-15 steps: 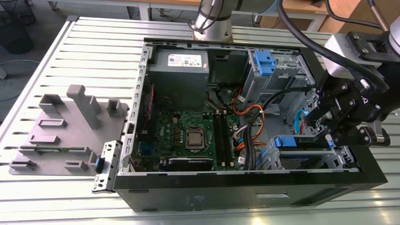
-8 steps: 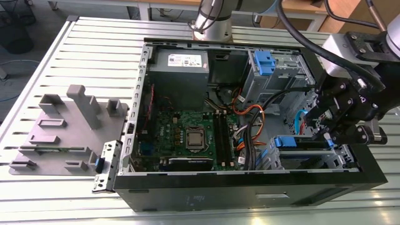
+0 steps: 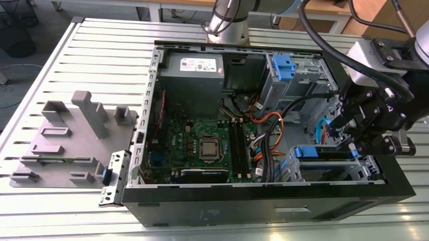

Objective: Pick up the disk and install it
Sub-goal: 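Insert the first disk wire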

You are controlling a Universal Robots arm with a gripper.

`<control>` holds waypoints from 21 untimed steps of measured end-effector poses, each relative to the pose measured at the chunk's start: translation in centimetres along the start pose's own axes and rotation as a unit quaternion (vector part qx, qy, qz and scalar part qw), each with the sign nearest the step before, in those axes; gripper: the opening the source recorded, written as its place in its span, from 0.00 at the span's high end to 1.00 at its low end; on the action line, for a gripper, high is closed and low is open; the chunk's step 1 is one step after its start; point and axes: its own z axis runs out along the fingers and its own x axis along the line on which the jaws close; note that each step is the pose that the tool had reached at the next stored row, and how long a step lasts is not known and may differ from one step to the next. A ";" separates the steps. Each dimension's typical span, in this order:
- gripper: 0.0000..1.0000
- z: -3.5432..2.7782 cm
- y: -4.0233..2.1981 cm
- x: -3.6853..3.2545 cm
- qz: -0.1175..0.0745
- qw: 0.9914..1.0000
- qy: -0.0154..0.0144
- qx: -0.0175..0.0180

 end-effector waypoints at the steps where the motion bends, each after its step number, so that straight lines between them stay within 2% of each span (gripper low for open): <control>1: 0.51 0.13 -0.01 0.00 0.000 1.000 0.000 0.000; 7: 0.51 0.93 -0.06 0.04 0.000 1.000 0.000 0.000; 21: 0.52 0.97 -0.07 0.05 0.000 1.000 0.000 0.000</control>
